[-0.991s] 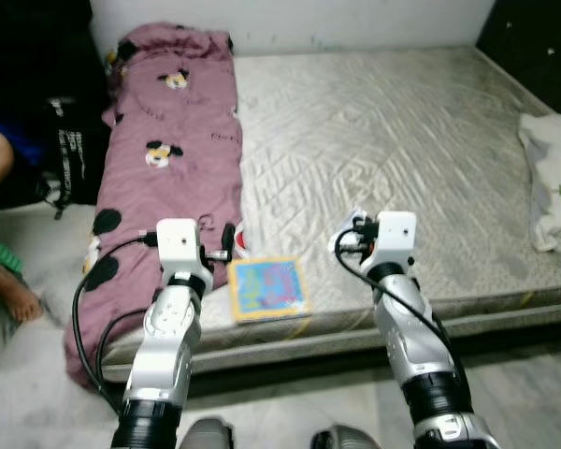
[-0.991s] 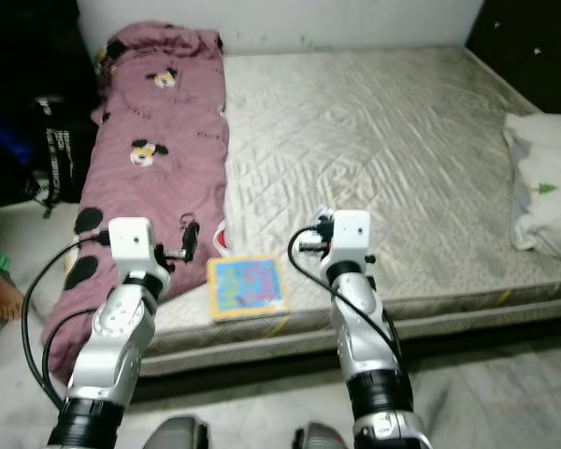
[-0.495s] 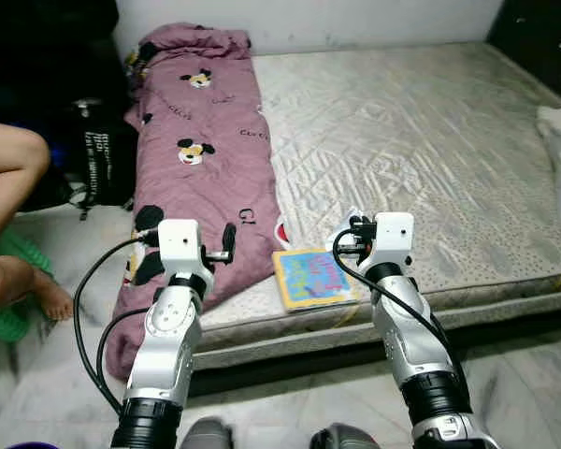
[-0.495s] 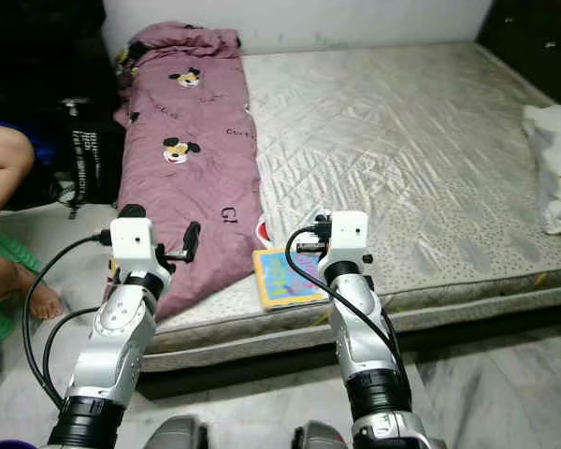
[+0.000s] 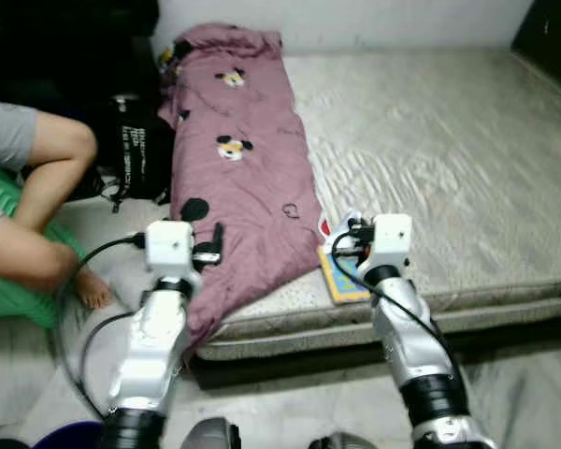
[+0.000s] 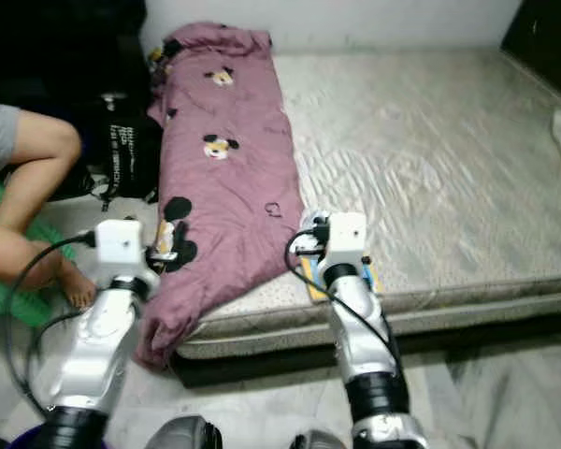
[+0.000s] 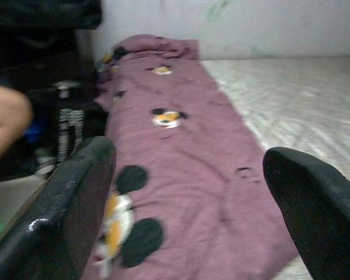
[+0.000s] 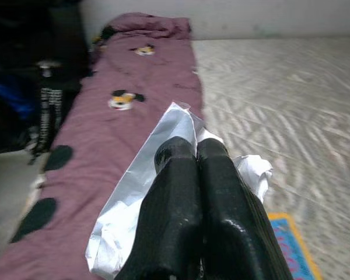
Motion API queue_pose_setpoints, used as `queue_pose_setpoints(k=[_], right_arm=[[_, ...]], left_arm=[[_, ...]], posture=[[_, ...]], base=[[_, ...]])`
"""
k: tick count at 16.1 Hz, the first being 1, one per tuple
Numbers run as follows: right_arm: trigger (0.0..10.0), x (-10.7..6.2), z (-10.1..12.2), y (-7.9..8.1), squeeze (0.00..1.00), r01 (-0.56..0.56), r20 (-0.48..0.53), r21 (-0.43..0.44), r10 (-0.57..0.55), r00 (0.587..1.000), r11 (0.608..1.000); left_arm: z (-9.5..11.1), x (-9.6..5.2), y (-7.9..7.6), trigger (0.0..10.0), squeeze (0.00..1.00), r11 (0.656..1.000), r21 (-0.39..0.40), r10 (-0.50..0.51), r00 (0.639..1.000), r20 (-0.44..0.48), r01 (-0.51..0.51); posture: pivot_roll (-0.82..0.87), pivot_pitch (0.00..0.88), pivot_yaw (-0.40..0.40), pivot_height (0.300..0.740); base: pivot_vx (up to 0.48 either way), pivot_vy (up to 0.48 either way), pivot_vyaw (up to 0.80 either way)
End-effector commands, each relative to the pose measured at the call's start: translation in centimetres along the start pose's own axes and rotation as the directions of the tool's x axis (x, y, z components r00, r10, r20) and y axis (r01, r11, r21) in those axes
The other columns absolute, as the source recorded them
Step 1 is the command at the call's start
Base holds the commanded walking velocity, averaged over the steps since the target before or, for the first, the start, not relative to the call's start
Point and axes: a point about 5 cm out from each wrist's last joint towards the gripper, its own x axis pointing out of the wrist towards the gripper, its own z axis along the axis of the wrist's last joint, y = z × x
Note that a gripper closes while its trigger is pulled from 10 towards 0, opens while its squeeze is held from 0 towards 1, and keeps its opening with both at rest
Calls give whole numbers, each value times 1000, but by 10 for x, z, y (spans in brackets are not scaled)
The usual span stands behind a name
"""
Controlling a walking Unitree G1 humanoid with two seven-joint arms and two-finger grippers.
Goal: Clean up the room
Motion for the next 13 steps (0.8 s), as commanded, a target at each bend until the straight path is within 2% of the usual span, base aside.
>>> queue_pose_setpoints(k=[1,13], right_arm=[[10000,2,4,5,0,-21,18,-12,22,1000,1000],[10000,5,6,6,0,-31,17,-9,31,999,999]], left_arm=[[3,-1,3,10000,0,1000,8,10,1000,23,-10],[5,2,-1,10000,0,1000,3,11,999,39,-11]], posture=[[67,49,4,740],[61,62,0,740]], base=[[0,0,800],[0,0,800]])
